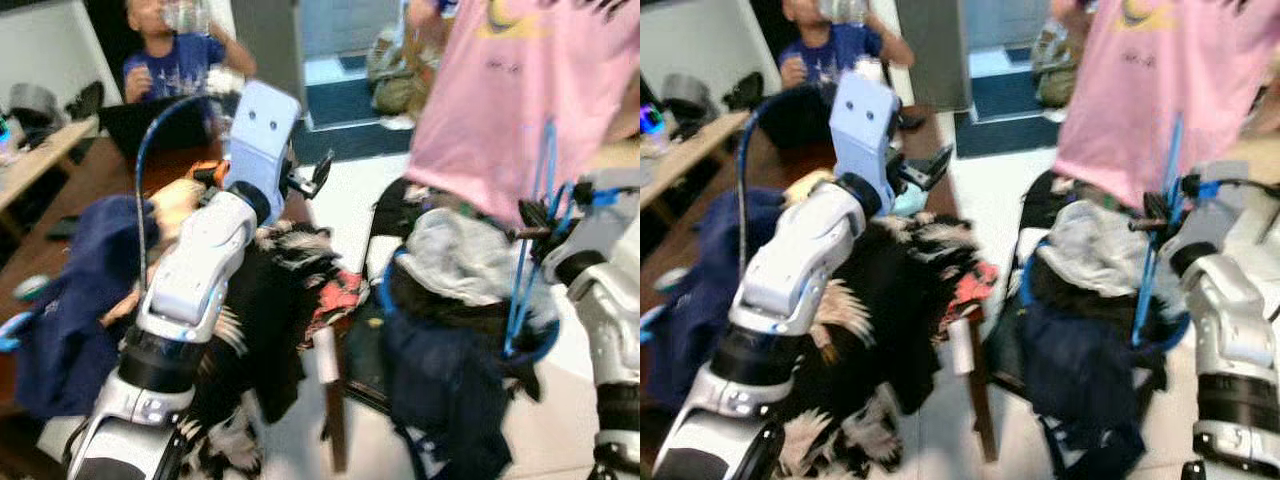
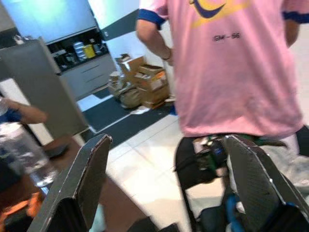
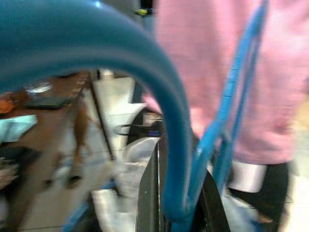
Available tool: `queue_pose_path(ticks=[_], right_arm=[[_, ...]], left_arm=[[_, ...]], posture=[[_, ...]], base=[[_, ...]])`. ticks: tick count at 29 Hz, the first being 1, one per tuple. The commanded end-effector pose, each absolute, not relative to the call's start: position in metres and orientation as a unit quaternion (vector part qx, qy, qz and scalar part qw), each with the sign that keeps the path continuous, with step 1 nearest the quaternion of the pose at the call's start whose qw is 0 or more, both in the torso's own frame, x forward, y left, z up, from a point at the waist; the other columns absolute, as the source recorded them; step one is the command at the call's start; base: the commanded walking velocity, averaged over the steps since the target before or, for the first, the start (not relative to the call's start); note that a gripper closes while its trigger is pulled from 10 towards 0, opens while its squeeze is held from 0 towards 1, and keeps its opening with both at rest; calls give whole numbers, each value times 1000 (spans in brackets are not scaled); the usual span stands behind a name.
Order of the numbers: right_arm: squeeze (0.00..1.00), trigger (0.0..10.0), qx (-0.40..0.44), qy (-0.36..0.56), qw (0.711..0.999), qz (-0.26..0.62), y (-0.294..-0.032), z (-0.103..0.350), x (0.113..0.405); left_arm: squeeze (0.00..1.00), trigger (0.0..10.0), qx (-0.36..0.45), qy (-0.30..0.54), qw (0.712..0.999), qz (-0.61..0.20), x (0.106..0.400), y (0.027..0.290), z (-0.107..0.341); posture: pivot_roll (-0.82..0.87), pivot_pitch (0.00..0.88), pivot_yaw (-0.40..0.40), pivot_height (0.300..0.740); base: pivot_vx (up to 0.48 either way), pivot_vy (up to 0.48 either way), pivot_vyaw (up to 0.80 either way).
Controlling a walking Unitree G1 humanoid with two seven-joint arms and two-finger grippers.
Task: Hang hanger
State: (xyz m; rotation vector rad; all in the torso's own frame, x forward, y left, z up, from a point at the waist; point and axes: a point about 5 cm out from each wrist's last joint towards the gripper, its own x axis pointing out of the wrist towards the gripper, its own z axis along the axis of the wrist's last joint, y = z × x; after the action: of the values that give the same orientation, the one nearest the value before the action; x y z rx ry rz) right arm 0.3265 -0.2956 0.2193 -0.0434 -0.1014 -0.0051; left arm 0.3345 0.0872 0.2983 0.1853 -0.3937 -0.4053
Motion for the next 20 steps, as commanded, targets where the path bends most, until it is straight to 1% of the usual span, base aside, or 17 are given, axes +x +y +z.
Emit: queue_pose_path(ticks=[1, 11, 13, 14, 16, 18, 20], right_arm=[[0, 10000, -25, -53, 998, -2, -291, 220, 330], [0, 10000, -48, -26, 998, -10, -292, 212, 331], [0, 10000, -64, 9, 998, -15, -293, 197, 330], [0, 10000, -64, 9, 998, -15, -293, 197, 330], [0, 10000, -85, 38, 996, -19, -294, 185, 328], [0, 10000, -85, 38, 996, -19, -294, 185, 328], [0, 10000, -97, 64, 993, -31, -299, 175, 326]], left_arm=[[0, 10000, 86, -185, 958, -204, 336, 89, 294], [0, 10000, 76, -173, 961, -200, 339, 94, 287], [0, 10000, 67, -156, 967, -188, 342, 103, 278], [0, 10000, 67, -156, 967, -188, 342, 103, 278], [0, 10000, 60, -136, 973, -178, 345, 110, 266], [0, 10000, 60, -136, 973, -178, 345, 110, 266], [0, 10000, 58, -116, 977, -170, 347, 118, 254]], posture=[[-40, 0, 44, 740], [-44, 0, 39, 740], [-40, 0, 35, 740], [-40, 0, 35, 740], [-38, 0, 34, 740], [-38, 0, 34, 740], [-40, 0, 33, 740]], base=[[0, -398, 0], [0, -396, 0], [0, -398, 0], [0, -398, 0], [0, -396, 0], [0, -394, 0], [0, -157, 0]])
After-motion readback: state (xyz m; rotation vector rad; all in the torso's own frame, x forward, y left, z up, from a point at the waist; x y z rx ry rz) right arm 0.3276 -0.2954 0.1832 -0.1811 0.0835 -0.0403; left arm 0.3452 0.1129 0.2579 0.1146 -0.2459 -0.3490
